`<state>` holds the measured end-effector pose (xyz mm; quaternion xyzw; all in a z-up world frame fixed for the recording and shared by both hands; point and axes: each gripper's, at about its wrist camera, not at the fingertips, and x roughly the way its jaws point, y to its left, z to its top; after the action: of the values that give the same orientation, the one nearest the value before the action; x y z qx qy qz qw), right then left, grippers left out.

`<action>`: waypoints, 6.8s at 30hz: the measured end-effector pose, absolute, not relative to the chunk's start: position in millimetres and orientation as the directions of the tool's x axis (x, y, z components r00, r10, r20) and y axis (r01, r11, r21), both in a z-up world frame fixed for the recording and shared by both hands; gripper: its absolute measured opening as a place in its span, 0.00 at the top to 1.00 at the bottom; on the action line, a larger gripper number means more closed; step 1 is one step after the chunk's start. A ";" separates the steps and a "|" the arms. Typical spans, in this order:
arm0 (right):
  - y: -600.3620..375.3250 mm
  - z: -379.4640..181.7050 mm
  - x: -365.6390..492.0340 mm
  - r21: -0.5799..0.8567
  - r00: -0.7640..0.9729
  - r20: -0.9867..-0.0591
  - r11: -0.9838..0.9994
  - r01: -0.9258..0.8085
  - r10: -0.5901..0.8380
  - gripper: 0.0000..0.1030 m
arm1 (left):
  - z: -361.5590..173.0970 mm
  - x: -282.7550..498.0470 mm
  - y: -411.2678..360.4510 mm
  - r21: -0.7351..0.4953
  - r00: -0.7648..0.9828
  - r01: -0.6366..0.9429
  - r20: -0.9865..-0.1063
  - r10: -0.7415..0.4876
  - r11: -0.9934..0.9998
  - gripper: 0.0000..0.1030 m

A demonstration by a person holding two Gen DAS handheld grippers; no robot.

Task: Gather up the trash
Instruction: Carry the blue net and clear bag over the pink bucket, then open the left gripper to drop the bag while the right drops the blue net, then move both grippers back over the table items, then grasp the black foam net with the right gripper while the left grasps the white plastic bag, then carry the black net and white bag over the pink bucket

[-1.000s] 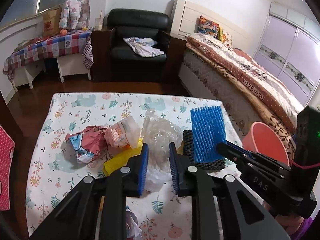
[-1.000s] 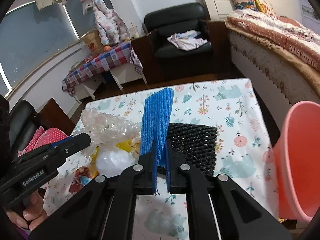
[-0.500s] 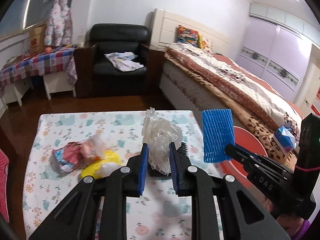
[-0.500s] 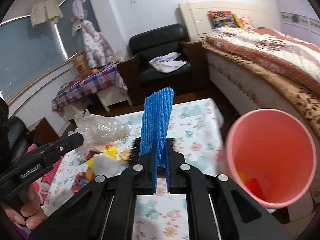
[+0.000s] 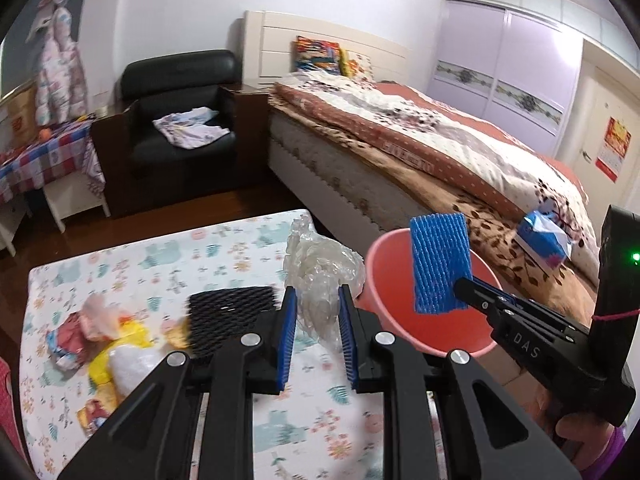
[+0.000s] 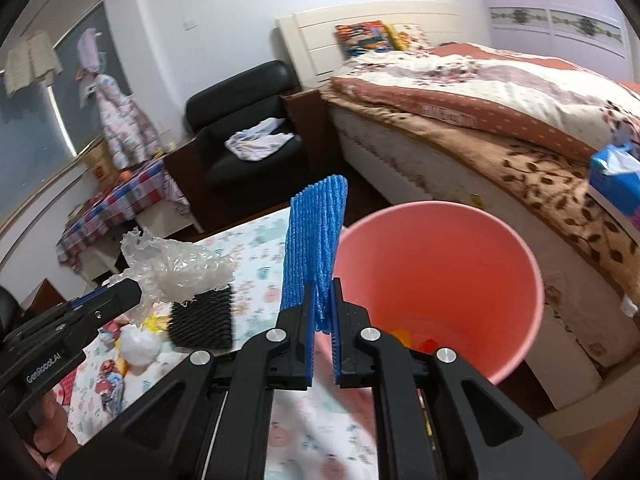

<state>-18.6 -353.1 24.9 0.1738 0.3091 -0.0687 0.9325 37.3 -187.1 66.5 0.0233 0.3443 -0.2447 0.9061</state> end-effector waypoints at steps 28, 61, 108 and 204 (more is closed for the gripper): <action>-431.2 -26.0 -29.6 0.272 0.696 -0.710 0.871 0.410 -0.106 0.93 | 8.5 42.1 -311.7 -0.061 0.480 0.624 -0.757 -0.444 0.779 0.81; -436.1 -42.4 -19.4 0.275 0.650 -0.755 0.856 0.437 -0.090 0.92 | -3.6 43.9 -311.8 -0.089 0.457 0.618 -0.768 -0.449 0.781 0.56; -302.6 4.8 -19.3 0.234 0.776 -0.628 0.965 0.115 0.060 0.67 | 31.1 22.4 -106.9 -0.068 0.684 0.327 -0.671 -0.286 0.942 0.56; -312.4 15.2 -21.7 0.273 0.787 -0.610 0.957 0.100 0.092 0.89 | 32.5 35.9 -129.9 -0.106 0.661 0.284 -0.698 -0.275 0.953 0.79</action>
<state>-21.7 -312.4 15.2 0.1467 0.3265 -0.0022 0.9337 35.9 -129.8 32.5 0.0060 0.3818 -0.1535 0.9114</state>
